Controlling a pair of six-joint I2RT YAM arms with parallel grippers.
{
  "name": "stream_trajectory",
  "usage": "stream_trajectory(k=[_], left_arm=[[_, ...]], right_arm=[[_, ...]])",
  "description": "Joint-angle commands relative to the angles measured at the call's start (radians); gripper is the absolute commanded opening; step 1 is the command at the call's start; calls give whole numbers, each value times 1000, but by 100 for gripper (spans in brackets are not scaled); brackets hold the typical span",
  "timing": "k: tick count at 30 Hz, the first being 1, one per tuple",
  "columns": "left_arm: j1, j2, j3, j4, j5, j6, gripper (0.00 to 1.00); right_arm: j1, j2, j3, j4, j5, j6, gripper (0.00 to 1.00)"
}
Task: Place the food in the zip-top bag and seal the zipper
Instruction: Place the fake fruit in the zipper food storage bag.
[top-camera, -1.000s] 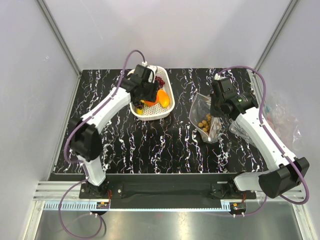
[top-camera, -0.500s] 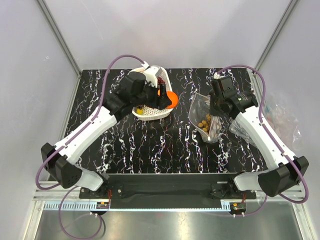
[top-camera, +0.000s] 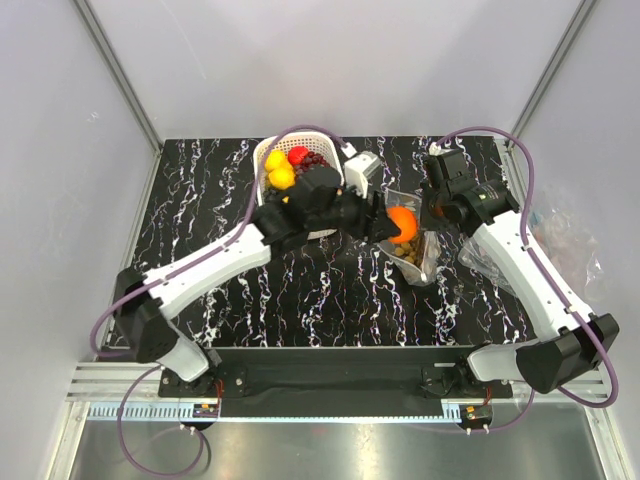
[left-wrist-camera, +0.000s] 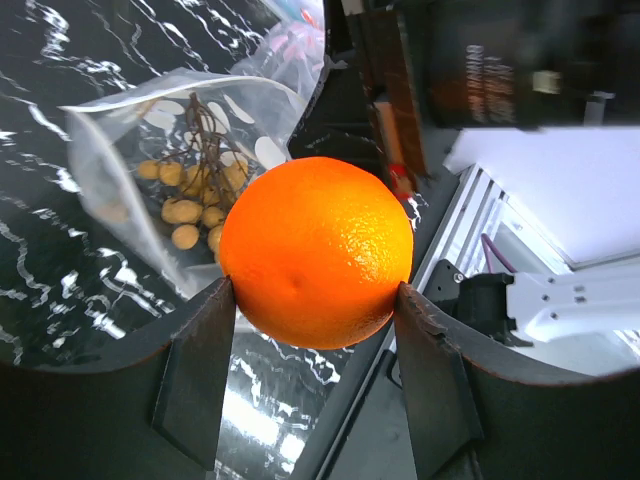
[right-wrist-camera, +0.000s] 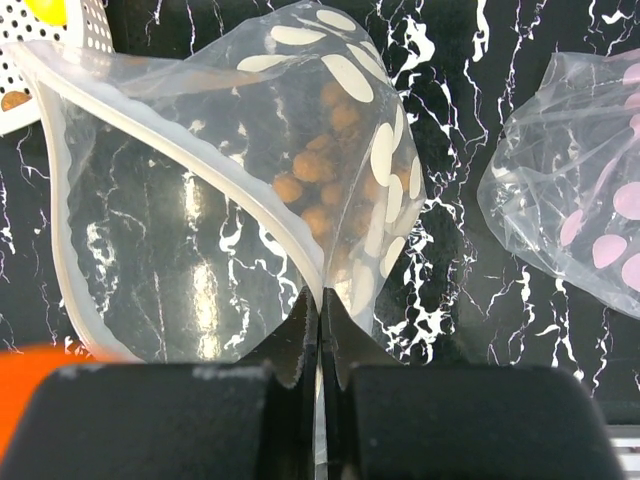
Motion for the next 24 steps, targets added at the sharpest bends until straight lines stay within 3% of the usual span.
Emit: stream_trajectory(k=[1,5,13,16,18,24], left_arm=[[-13,73,57,87,7,-19,40],[-13,124,82,116,-27,-19,40],[-30,232,204,-2,-108,33,42],[-47,245,217,-31,-148,44,57],[-50,236,221,-48,-165,49,82],[-51,207,272,-134,-183,79,98]], right_arm=[[-3,-34,50,-20,-6,2,0],[-3,-48,39,-20,-10,5,0],[-3,-65,34,-26,-1,10,0],[-3,-65,33,-27,6,11,0],[-2,-65,28,-26,11,11,0],[-3,-67,28,-26,19,11,0]])
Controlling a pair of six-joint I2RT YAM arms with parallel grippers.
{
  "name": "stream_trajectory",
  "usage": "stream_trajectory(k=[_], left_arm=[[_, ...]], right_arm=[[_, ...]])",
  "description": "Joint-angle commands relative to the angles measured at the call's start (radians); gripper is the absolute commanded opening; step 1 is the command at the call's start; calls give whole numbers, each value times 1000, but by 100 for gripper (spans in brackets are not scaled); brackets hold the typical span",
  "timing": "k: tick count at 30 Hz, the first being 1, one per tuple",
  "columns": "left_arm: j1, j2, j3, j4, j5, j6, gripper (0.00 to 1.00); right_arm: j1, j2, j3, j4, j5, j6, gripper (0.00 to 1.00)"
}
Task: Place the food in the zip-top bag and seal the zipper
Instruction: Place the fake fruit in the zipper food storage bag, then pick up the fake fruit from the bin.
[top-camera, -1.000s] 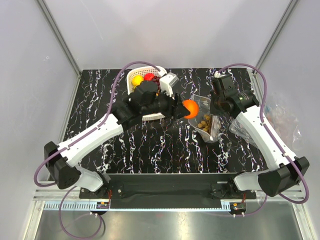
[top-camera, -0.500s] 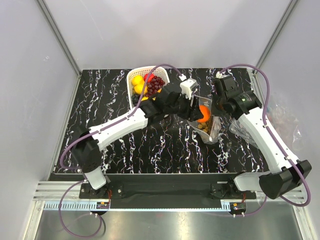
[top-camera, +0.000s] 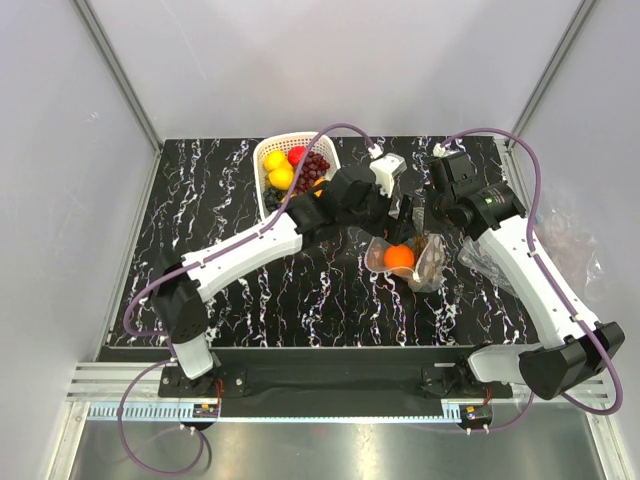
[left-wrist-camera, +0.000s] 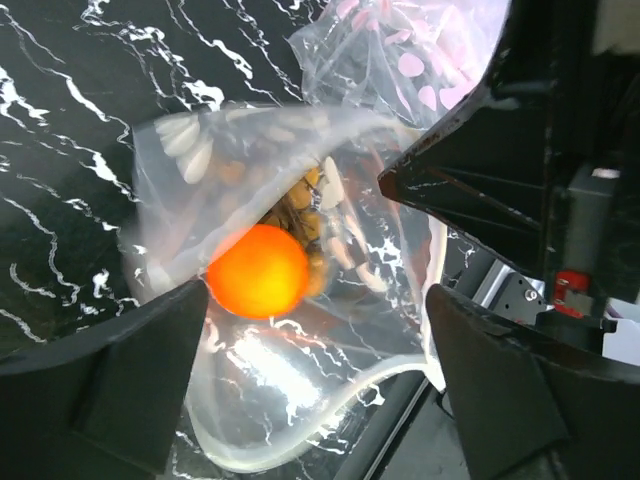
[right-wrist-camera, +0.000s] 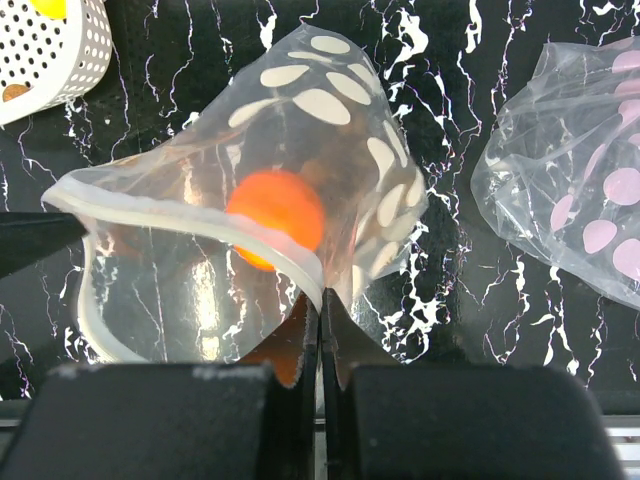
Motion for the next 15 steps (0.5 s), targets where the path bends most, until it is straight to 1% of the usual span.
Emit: stream_trajectory(k=[1,2,5,10,11,15], left_arm=[[1,-43,67,-29,-52,31,98],[3,-67,58,-37,-75,29,98],[29,-132,6,-29,-83,22,99],[151,-201,-48,-75,-80,26,99],[191,-206,-52,-84,-78,28,99],[291,-180,-45,-137,-87,17,99]], right_arm=[[-3,-32,27,7,15,6,0],[-3,-33,24,8,15,6,0],[-2,-33,18,11,13,9,0],[-3,-38,4,16,16,8,0],[-3,-39,4,16,16,8,0],[-5,-35,2,21,12,6,0]])
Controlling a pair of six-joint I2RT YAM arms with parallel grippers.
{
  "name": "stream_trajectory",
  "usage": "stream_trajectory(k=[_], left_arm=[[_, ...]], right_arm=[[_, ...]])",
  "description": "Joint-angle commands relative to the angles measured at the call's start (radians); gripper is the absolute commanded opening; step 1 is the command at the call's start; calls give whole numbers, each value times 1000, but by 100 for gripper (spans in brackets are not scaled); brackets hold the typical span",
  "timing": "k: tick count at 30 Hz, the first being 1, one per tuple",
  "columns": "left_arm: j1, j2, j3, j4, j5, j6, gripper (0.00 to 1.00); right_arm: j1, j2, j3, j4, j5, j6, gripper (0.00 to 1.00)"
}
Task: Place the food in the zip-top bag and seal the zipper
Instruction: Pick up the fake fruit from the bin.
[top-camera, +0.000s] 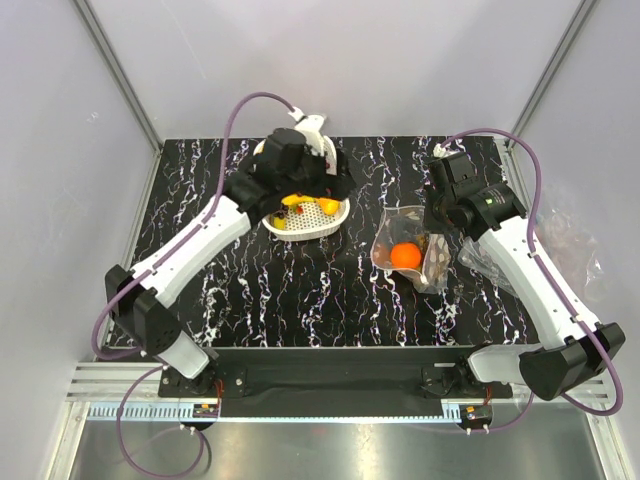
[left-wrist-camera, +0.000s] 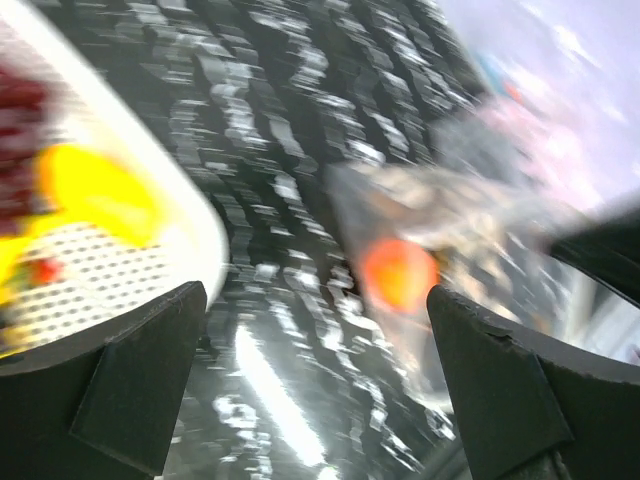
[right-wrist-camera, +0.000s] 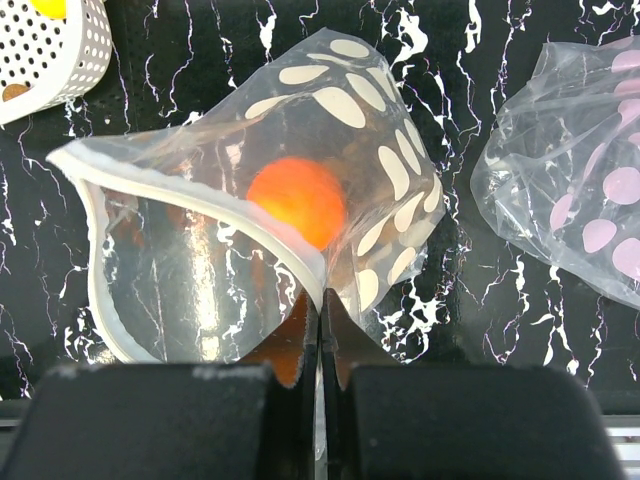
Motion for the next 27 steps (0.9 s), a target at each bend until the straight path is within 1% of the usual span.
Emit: stream_trajectory(k=[1,2,5,9,10,12,15,16,18,19,21,22,24,26,27], left_arm=[[73,7,-1,-43,-27,4,99],[107,31,1,-46,-30,1,99],[162,95,17,-55,-46,-23,99],[223,192,45,-46,-48,-98,99],[234,213,60,-41,-39,-112,97],[256,257,59,-17,16,-135,88],[273,283,44,34,39,-154,86],[277,292,50,37,41,-154,83],[300,324,85,22,65,-137,74],[309,335,100,-19,68,-131,69],[340,338,116,-49,38,-102,64],[351,330,113,-61,23,-94,63],[374,313,113,-73,-13,-68,67],[391,327,148,-92,16,-43,74],[391,344,178,-109,27,-17,75]], right_arm=[[-3,-31,4,23,11,4,0],[-3,-31,-2,29,11,6,0],[-2,-28,-9,32,13,3,0],[-3,-26,-18,42,16,4,0],[-3,-26,-22,45,16,4,0],[-3,-28,-25,54,16,4,0],[-2,-25,-32,60,15,0,0],[-3,-25,-33,62,15,-3,0],[-3,-26,-36,69,10,-7,0],[-3,-23,-39,71,7,-8,0],[-3,-23,-38,69,5,-14,0],[-2,-23,-39,72,5,-14,0],[-3,-26,-42,77,1,-14,0],[-3,-25,-44,82,-5,-16,0],[-2,-20,-44,82,-8,-16,0]])
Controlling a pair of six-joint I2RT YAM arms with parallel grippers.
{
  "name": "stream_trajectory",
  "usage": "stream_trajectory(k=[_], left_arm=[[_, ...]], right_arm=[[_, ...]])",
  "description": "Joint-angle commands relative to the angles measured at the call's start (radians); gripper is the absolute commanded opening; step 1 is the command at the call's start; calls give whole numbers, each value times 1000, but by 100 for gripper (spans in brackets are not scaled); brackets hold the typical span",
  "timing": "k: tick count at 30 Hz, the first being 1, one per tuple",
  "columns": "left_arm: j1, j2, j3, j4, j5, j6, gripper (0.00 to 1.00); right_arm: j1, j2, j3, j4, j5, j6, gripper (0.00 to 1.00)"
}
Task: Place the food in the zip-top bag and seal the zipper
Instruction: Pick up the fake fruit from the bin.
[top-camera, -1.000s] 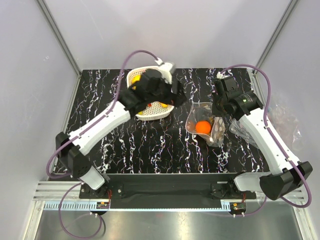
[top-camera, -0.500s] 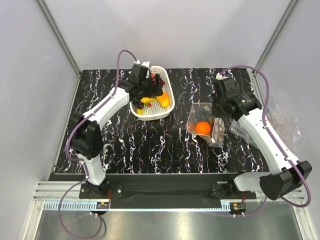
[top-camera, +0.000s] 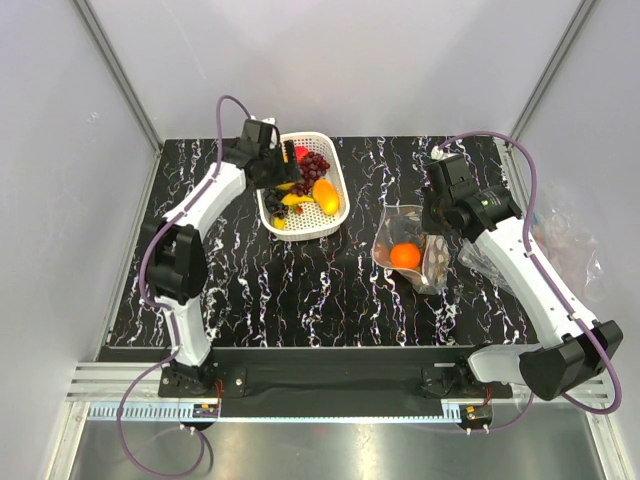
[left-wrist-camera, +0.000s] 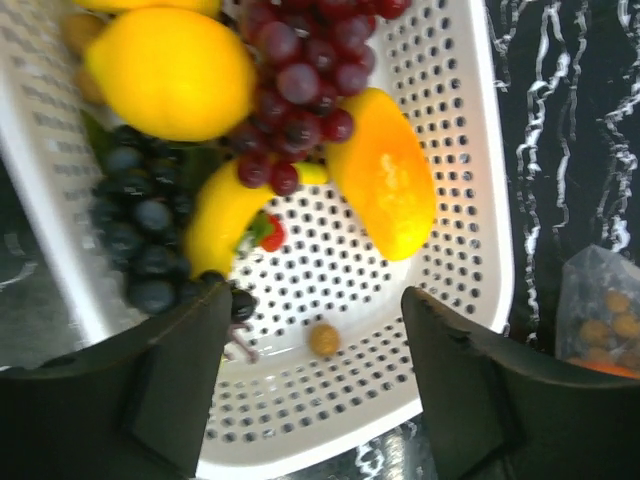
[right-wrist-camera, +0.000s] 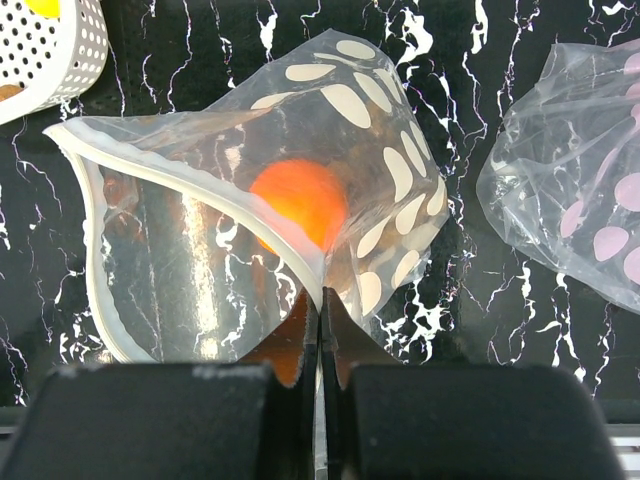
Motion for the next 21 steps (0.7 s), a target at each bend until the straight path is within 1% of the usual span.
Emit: stream_trajectory(k=[1,3,4,6,10,12,15,17,18,21], left_arm=[[21,49,176,-78,18,79,76],[21,120,300,-158,39,102,79],[23,188,409,-222,44,106,81],[21,239,462,-249,91,110,85],[20,276,442,-211,96,112,93],[18,287,442,-207,88,125,95],[18,315,456,-194,115,148,96],[11,350,480,-214,118,162,97],[6,365,517,-232,119,182,97],[-18,430,577,-305,116,213,97]], right_arm=[[-3,-19,1,38,-10,-14,0],[-3,-16,2,40,-12,-14,0],[-2,-16,3,38,-12,-15,0],[-3,-12,5,40,-15,-14,0],[-3,-9,8,38,-15,-15,0],[-3,-8,9,38,-16,-12,0],[-3,-5,9,41,-16,-12,0],[-3,-6,6,46,-16,-14,0],[-2,-6,6,47,-18,-14,0],[-2,-6,2,50,-18,-15,0]])
